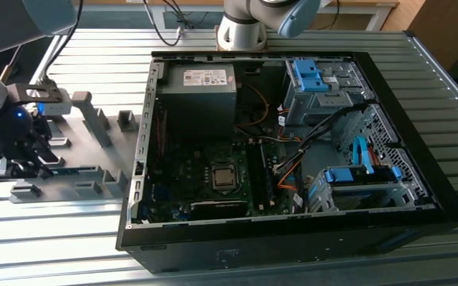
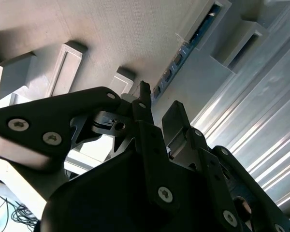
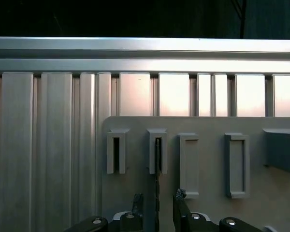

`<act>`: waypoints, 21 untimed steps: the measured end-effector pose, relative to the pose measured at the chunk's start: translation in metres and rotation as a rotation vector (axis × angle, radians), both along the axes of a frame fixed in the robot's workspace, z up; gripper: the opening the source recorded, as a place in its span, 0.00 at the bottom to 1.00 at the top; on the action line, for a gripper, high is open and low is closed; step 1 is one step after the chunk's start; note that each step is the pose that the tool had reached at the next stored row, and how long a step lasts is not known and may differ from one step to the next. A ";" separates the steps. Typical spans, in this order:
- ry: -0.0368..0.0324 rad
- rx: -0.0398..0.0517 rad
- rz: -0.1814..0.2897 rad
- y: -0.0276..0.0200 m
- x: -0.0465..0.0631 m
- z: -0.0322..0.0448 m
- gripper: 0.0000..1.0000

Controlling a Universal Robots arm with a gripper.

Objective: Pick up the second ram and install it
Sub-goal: 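Pick up the second ram and move it above second insertion slot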

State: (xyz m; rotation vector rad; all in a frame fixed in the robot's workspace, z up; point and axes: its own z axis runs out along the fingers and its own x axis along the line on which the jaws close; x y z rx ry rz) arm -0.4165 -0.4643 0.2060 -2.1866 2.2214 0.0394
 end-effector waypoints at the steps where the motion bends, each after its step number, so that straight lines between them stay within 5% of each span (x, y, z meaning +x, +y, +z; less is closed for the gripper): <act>1: -0.0001 -0.0005 0.000 0.0000 0.000 -0.0009 0.38; 9: -0.0108 -0.0018 0.004 0.0000 0.000 -0.0081 0.38; 21: -0.0108 -0.0036 0.004 -0.0001 0.000 -0.0127 0.29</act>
